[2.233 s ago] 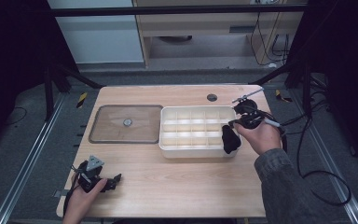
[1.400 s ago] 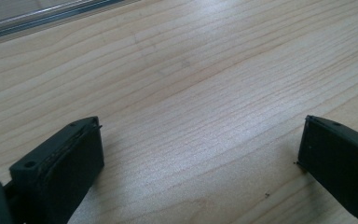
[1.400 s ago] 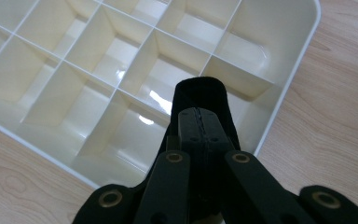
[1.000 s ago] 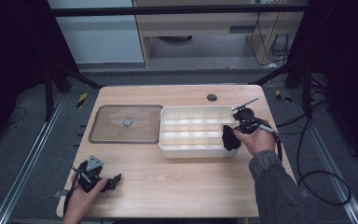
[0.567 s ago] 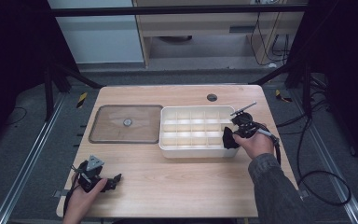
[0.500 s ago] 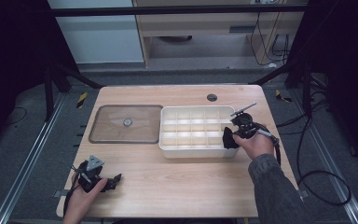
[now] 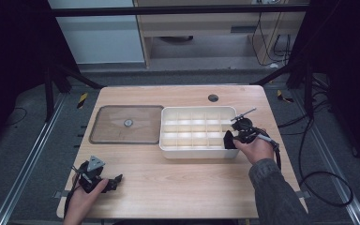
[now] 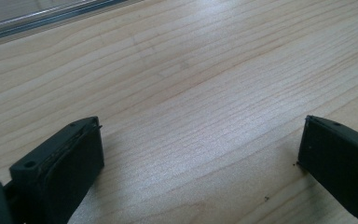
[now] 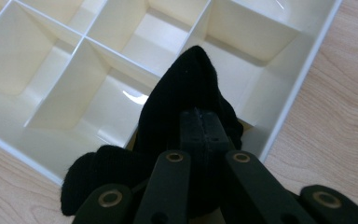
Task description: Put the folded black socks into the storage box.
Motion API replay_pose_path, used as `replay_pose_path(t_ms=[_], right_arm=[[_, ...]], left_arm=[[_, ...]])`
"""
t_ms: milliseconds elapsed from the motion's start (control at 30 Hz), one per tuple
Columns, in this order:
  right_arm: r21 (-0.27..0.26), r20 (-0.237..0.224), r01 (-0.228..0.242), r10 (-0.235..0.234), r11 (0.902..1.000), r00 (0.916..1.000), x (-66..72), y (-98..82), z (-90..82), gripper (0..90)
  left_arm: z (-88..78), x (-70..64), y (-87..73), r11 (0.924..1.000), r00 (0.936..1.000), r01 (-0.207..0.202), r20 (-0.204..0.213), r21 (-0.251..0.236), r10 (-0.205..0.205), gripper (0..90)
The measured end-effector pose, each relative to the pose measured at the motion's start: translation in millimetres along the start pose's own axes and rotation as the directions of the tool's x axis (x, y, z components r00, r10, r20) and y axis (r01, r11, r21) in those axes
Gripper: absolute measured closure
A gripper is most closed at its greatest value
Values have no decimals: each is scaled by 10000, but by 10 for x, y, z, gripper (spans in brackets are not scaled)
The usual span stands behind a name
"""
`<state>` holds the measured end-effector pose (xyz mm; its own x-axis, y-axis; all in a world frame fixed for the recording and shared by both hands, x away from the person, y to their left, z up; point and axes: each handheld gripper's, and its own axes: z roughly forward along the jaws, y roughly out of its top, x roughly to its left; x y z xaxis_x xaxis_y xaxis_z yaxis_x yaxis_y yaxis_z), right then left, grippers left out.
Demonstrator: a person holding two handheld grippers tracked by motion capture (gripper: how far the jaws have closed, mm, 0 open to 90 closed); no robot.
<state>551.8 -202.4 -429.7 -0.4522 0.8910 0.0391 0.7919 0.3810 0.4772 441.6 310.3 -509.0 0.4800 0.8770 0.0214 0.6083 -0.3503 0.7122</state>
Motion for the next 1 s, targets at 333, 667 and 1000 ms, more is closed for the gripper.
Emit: replay_pose_path(t_ms=[333,667,1000], right_arm=[[143,146,73,-75,9999,9999,44,-59,59,900],[232,265,62,-68,9997,9996,67,-63,89,900],[350,394,82,-95,9994,9992,102,-68,104,900]], left_arm=[[0,0,0,10000,10000,0,0,2,0,0],[1,-1,2,10000,10000,-6,8,9,6,0],[1,-1,2,10000,10000,1,12,8,-1,0]])
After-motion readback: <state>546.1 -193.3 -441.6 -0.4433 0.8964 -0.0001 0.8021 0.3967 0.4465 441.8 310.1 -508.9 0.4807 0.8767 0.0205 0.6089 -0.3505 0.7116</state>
